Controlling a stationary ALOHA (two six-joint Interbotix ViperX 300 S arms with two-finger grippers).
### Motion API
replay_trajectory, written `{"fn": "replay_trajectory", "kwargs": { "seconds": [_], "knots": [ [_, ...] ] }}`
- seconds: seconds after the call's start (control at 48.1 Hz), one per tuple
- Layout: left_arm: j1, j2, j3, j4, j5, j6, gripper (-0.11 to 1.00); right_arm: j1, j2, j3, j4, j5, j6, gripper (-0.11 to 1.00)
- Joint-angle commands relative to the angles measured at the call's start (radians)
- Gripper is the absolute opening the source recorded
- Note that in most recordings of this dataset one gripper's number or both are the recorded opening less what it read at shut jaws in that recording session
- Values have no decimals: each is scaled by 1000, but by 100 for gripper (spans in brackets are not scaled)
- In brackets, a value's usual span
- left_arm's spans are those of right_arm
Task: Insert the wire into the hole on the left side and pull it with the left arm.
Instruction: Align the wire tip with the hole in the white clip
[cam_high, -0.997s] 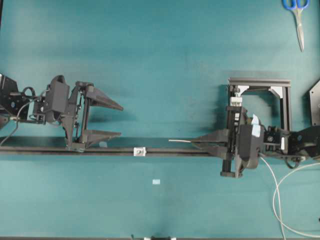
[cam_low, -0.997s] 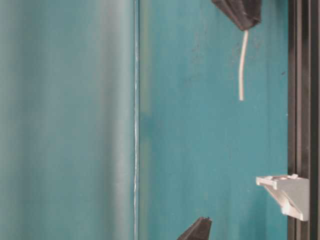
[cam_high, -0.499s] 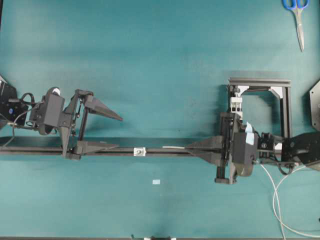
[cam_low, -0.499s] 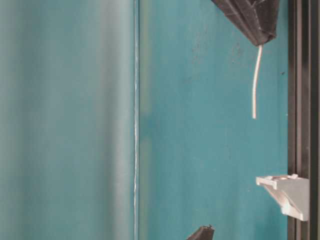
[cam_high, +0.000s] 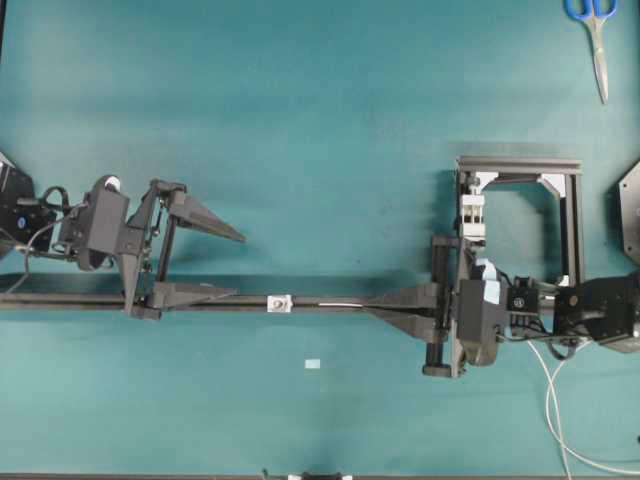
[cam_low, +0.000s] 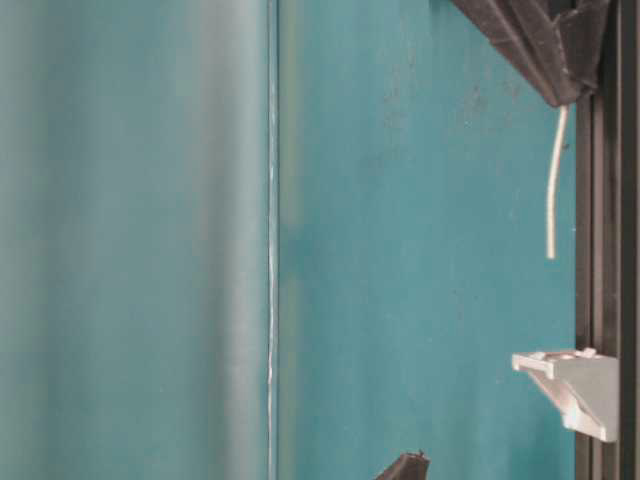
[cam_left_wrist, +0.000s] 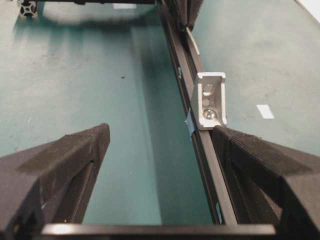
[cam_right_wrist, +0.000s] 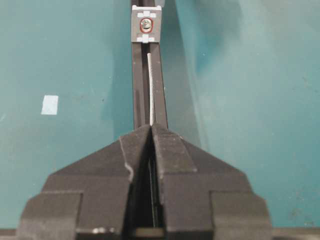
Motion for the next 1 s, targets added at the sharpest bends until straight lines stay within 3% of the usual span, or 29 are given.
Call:
{"fn": "replay_trajectory", "kwargs": {
  "seconds": [0.0,0.395,0.727,0.976],
  "knots": [
    [-5,-9,-2,0,-8,2,65,5,-14,-14,2,-9,6,-8],
    [-5,-9,2,6,-8,2,65,5,-12,-6,-12,-28,38,-8],
    [-5,-11,-5,5,-6,2,65,5,-12,43,-120,-115,160,-8],
    [-5,-12,-11,6,-6,2,65,3,-6,49,-112,-114,170,-8]
  ]
}}
